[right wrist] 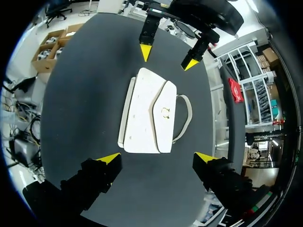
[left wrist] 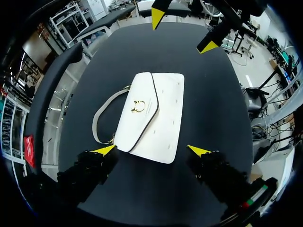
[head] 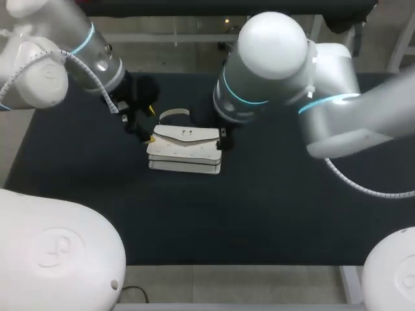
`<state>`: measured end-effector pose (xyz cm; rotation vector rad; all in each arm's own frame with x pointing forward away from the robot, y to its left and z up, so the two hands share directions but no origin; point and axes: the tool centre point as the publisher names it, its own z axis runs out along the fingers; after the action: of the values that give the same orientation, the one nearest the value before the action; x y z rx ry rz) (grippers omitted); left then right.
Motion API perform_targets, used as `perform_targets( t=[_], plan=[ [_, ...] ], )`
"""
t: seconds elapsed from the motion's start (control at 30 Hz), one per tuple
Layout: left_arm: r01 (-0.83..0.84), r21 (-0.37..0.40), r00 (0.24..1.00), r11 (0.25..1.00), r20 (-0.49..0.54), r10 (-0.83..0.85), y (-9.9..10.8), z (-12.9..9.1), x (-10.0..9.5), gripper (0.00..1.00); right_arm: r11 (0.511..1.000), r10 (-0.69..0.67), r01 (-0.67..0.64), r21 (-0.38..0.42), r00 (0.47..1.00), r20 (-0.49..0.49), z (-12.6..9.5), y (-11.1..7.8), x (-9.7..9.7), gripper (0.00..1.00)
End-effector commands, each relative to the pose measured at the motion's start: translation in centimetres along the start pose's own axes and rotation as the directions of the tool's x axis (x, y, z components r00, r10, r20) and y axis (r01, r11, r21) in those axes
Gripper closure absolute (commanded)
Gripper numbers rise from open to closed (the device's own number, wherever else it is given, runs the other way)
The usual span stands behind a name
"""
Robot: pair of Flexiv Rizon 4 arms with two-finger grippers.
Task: Pick up the bag, open it, inspect its contents, close it, and place it on the opposite side
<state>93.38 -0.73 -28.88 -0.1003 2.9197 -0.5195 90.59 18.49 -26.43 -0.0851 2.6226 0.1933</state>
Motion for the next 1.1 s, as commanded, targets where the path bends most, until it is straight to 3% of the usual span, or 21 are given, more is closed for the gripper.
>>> perform_targets(
  t=[0.03,0.2,0.27,0.37,0.4,0.47,0.5,0.53,0.57,0.6,0.67,0.7,0.73,0.83,1.0,1.07,1.1],
  plan=[
    [0.002,-0.049,1.000,0.999,0.000,-0.002,-0.3,0.0,0.0,0.00,1.000,-0.002,0.002,0.002,0.998,-0.070,-0.2,0.0,-0.3,0.00],
    [0.002,-0.049,1.000,0.999,0.000,-0.002,-0.3,0.0,0.0,0.00,1.000,-0.002,0.002,0.002,0.998,-0.070,-0.2,0.0,-0.3,0.00],
    [0.124,-0.023,0.990,0.992,-0.059,-0.125,-1.1,-0.3,-0.7,0.00,1.000,-0.002,0.002,0.002,0.998,-0.070,-0.2,0.0,-0.3,0.00],
    [0.364,0.032,0.925,0.931,-0.129,-0.357,-1.4,-1.1,-0.9,0.00,0.971,0.231,-0.213,0.112,0.954,-0.190,0.4,-0.5,-1.6,0.00],
    [0.494,0.026,0.856,0.869,-0.187,-0.481,-1.6,-1.5,-1.1,0.00,0.946,0.318,-0.292,0.137,0.918,-0.238,0.6,-0.8,-2.0,0.00],
    [0.643,-0.018,0.738,0.765,-0.251,-0.626,-1.6,-1.9,-1.4,0.00,0.878,0.479,-0.451,0.162,0.819,-0.316,0.7,-1.7,-2.6,0.00],
    [0.732,-0.069,0.622,0.677,-0.337,-0.707,-1.5,-1.8,-1.5,0.00,0.816,0.576,-0.546,0.190,0.743,-0.341,0.7,-2.4,-3.0,0.00],
    [0.770,-0.082,0.570,0.632,-0.357,-0.740,-1.4,-1.9,-1.6,0.00,0.769,0.637,-0.607,0.204,0.697,-0.329,0.5,-2.7,-2.9,0.00],
    [0.837,-0.123,0.468,0.533,-0.342,-0.815,-1.5,-1.7,-1.6,0.00,0.723,0.687,-0.653,0.225,0.643,-0.340,0.4,-2.9,-3.0,0.00],
    [0.852,-0.098,0.450,0.514,-0.363,-0.816,-1.5,-1.7,-1.5,0.00,0.687,0.719,-0.694,0.216,0.607,-0.339,0.3,-3.0,-3.0,0.00],
    [0.907,-0.105,0.348,0.408,-0.359,-0.866,-1.6,-1.6,-1.0,0.00,0.614,0.779,-0.755,0.230,0.533,-0.330,0.0,-3.1,-2.8,0.00],
    [0.922,-0.079,0.323,0.379,-0.383,-0.865,-1.6,-1.7,-0.6,0.00,0.573,0.804,-0.790,0.218,0.490,-0.336,-0.2,-3.1,-2.7,0.00],
    [0.943,-0.074,0.272,0.325,-0.389,-0.880,-1.6,-1.7,-0.5,0.00,0.565,0.808,-0.796,0.218,0.480,-0.341,-0.3,-3.0,-2.5,0.00],
    [0.976,-0.033,0.182,0.216,-0.426,-0.886,-1.4,-1.8,0.2,0.00,0.471,0.864,-0.859,0.201,0.403,-0.302,-0.7,-2.8,-1.8,0.00],
    [0.999,0.049,0.042,0.024,-0.424,-0.905,-1.5,-1.3,1.5,0.00,0.291,0.933,-0.943,0.162,0.243,-0.265,-1.3,-2.6,-0.4,0.00],
    [0.987,0.152,-0.002,-0.054,-0.324,-0.946,-1.9,-1.2,1.9,0.00,0.190,0.965,-0.969,0.160,0.154,-0.212,-1.3,-2.5,0.4,0.00],
    [0.969,0.238,-0.014,-0.065,-0.211,-0.977,-2.2,-1.3,2.1,0.00,0.175,0.975,-0.971,0.163,0.147,-0.168,-1.2,-2.4,0.8,0.00]
  ],
)
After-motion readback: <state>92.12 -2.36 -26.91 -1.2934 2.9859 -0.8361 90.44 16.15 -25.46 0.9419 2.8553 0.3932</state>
